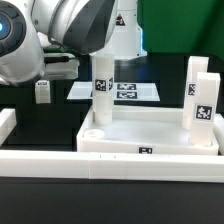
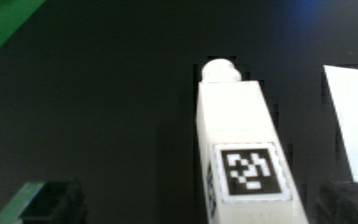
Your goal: Assemble desk
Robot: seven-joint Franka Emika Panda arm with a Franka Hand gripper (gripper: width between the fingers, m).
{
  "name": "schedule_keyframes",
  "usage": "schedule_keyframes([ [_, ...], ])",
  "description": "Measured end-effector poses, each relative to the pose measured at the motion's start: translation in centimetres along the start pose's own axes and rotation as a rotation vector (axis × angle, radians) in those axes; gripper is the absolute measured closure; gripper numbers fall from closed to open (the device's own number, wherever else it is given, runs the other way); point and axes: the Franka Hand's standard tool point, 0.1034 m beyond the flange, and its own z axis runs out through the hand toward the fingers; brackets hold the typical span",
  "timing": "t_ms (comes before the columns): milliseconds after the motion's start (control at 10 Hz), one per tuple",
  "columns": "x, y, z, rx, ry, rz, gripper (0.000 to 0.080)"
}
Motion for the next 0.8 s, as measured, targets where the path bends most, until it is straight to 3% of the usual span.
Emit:
schedule_keyframes([
  [300,0.7,0.4,-1.3,-0.015,0.004,0.016,0.0150],
  [800,1.3,-1.0,-0.3,-0.019,-0.018,0.023,0.0150],
])
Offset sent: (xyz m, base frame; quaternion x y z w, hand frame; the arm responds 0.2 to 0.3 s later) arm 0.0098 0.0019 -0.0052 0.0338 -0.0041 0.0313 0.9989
